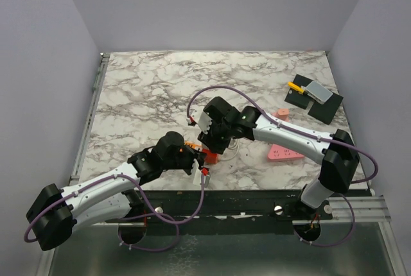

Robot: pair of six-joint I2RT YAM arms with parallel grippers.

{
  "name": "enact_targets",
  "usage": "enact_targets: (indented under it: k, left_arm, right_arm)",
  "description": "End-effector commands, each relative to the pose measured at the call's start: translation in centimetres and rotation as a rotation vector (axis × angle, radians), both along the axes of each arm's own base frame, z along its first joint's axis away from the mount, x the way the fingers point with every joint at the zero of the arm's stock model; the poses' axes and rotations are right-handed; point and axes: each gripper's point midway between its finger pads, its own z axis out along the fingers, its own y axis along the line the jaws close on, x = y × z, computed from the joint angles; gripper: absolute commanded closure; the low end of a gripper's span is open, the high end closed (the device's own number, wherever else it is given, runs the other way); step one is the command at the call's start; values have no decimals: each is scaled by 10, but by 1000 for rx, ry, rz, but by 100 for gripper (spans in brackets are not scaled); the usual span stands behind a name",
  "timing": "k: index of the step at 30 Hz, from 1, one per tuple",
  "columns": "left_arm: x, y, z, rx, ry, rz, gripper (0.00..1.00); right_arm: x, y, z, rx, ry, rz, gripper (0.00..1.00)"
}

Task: Insert the plug
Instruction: Insert the plug into the socket, then move the socket to the center of the board.

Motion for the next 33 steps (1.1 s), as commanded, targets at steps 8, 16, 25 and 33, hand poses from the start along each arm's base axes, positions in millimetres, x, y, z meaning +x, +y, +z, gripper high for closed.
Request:
enact_targets:
  k: [8,16,25,33]
  left_arm:
    - [15,9,24,-29,-31,120,72]
    - [44,14,94,-229,69,415,1]
    - [125,63,137,-426,270,938,1]
    - [194,165,101,-433,348,1367,1]
  right_arm:
    - [49,-7,62,107,-217,-201,14]
    - [106,-85,123,312,-401,-598,0]
    - [161,-283,107,373,-528,-1377,0]
    - [159,-409,46,234,-464,-1803,0]
